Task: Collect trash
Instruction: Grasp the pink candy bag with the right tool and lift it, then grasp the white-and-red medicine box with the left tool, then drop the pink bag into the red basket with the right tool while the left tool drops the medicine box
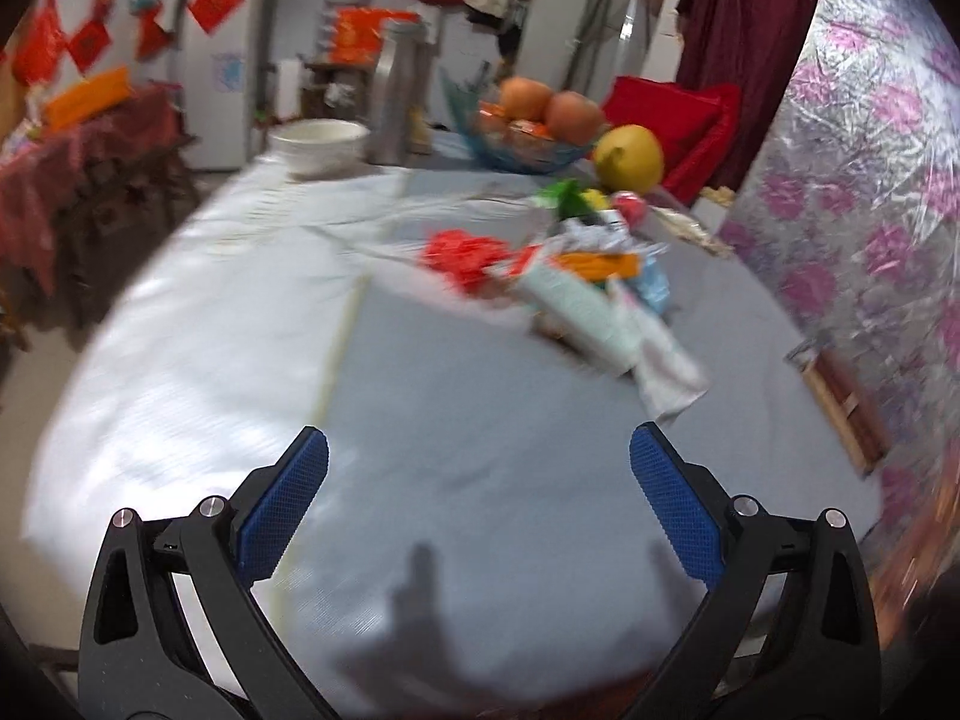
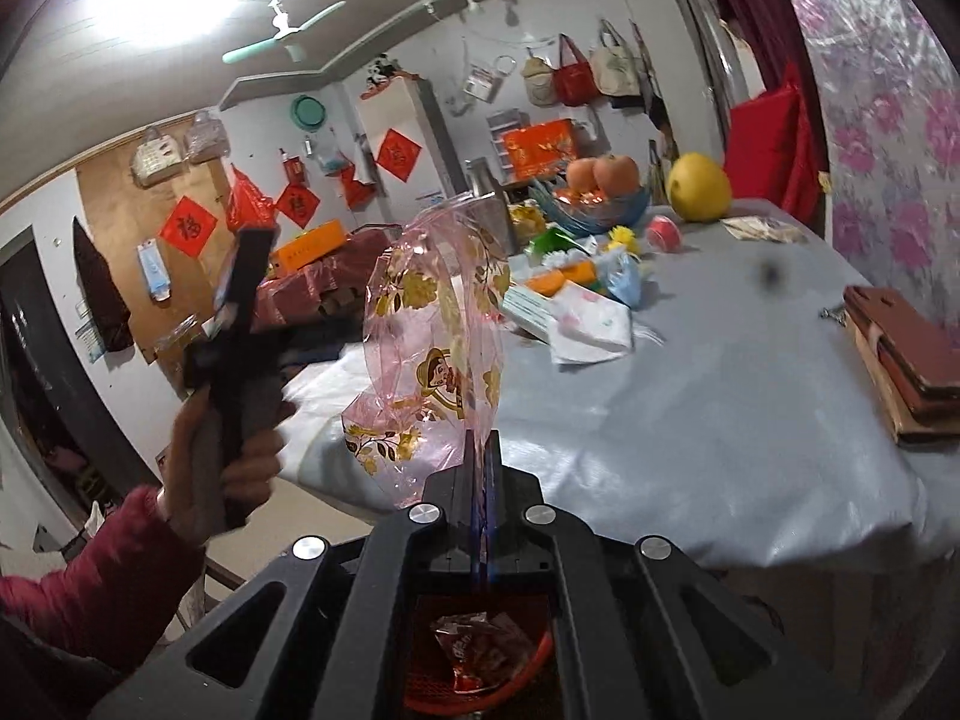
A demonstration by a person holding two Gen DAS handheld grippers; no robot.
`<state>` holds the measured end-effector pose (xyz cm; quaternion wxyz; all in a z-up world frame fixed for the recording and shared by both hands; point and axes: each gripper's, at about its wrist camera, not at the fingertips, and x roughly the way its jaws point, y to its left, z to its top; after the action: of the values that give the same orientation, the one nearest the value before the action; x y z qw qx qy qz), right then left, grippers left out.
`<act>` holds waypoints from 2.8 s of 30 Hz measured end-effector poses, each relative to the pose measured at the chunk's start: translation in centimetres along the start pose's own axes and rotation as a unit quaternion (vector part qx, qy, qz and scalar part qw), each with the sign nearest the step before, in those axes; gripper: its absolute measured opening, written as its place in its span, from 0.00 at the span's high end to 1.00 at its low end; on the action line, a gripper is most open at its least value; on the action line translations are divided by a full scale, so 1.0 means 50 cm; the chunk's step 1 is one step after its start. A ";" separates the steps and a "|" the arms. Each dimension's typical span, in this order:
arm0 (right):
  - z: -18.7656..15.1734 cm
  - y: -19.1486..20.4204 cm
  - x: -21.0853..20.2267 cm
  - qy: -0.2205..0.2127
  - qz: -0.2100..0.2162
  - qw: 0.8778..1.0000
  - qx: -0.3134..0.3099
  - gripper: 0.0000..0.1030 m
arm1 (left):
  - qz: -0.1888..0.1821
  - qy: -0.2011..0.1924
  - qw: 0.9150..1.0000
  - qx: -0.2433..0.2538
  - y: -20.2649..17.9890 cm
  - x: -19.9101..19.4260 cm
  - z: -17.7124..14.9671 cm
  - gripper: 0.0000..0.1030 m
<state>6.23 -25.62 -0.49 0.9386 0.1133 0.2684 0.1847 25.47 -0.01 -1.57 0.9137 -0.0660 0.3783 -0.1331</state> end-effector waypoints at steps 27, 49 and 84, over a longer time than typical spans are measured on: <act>-0.021 -0.072 0.060 0.036 0.031 0.997 0.053 0.98 | 0.011 0.008 0.999 0.033 -0.119 0.120 0.131 0.28; -0.020 -0.066 0.047 0.027 0.036 0.998 0.049 0.98 | 0.042 -0.106 0.992 0.055 -0.112 -0.050 0.133 0.63; -0.163 0.122 0.114 0.187 -0.015 0.978 -0.094 0.98 | -0.036 -0.103 0.994 -0.025 0.030 -0.316 -0.289 0.63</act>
<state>4.55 -16.85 -7.99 0.8809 -0.0160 0.4225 0.2125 4.81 5.79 -1.45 0.9406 -0.1161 0.2824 -0.1487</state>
